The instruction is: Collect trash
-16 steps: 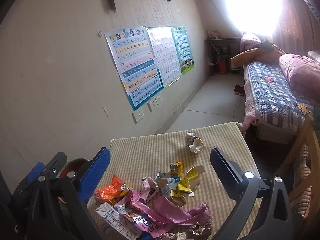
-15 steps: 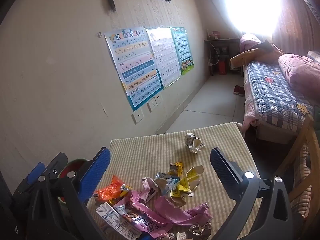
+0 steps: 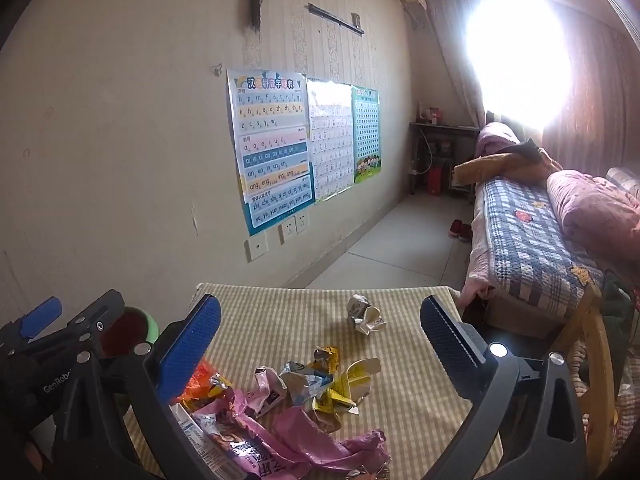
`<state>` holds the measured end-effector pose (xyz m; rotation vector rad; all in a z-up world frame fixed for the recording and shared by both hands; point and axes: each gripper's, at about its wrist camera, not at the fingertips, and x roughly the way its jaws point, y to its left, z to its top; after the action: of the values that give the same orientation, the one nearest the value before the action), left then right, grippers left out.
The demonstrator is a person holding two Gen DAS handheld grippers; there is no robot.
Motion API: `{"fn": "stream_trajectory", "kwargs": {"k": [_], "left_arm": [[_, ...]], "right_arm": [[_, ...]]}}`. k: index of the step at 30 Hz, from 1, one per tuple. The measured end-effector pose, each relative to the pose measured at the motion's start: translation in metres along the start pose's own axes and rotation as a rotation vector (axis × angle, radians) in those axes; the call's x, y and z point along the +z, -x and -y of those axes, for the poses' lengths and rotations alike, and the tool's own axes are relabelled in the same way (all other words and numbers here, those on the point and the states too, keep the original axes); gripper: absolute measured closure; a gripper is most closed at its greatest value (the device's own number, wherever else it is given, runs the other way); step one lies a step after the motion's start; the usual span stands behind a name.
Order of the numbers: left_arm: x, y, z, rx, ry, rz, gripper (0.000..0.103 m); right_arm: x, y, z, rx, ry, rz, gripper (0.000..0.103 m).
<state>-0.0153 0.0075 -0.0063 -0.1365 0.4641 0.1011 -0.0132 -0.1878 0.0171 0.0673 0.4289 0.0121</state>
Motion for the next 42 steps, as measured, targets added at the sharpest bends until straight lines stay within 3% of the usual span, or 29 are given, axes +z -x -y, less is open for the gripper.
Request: {"fn": "stream_trajectory", "kwargs": {"k": [4,9,42], "left_arm": [[0.009,-0.006,0.007,0.021,-0.032,-0.026,0.004],[0.010,-0.008,0.008,0.034,-0.040,-0.045,0.004],[0.007,-0.020,-0.001,0.064,-0.031,-0.087,0.004]], "right_arm": [[0.003,0.000,0.004,0.008,-0.039,-0.010,0.007],[0.003,-0.009,0.011,0.018,-0.127,-0.096,0.007],[-0.006,-0.015,0.001,0.021,-0.082,-0.148,0.007]]}}
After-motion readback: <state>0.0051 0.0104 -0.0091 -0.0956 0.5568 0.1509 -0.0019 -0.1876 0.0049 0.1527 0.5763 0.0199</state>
